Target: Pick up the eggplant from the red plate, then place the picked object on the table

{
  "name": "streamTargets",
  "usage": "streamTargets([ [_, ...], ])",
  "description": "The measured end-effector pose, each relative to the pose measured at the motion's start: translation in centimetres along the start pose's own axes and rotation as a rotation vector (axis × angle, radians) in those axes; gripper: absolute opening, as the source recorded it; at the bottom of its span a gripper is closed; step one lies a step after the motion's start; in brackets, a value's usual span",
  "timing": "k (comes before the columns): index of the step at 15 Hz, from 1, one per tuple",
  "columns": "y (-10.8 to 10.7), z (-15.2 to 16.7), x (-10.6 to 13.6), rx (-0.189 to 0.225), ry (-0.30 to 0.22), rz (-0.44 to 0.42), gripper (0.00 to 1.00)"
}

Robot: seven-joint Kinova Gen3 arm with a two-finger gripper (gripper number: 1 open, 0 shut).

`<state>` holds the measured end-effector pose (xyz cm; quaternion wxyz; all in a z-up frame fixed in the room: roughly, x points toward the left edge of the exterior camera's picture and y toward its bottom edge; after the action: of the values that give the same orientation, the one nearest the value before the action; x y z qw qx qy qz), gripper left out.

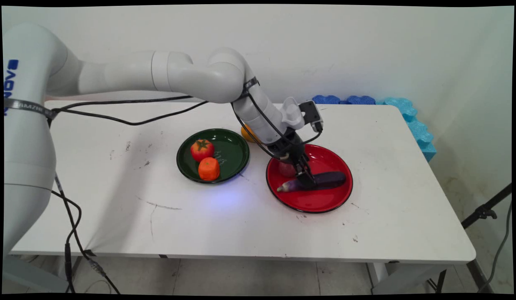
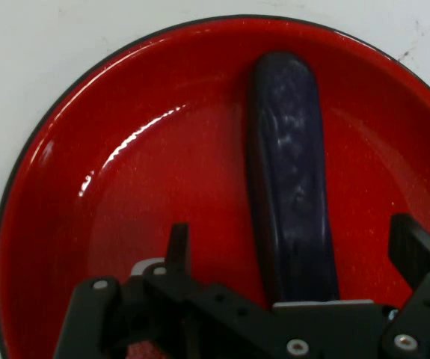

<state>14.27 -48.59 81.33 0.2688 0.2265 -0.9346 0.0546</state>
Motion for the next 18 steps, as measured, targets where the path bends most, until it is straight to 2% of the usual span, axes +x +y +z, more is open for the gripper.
streamTargets([
  [10, 0.4, 1.4, 0.2, -0.006, 0.006, 0.017, 1.0],
  [11, 0.5, 1.5, 0.2, -0.006, 0.007, 0.021, 0.0],
  [18, 0.8, 2.2, -0.7, -0.011, 0.0, 0.044, 0.0],
])
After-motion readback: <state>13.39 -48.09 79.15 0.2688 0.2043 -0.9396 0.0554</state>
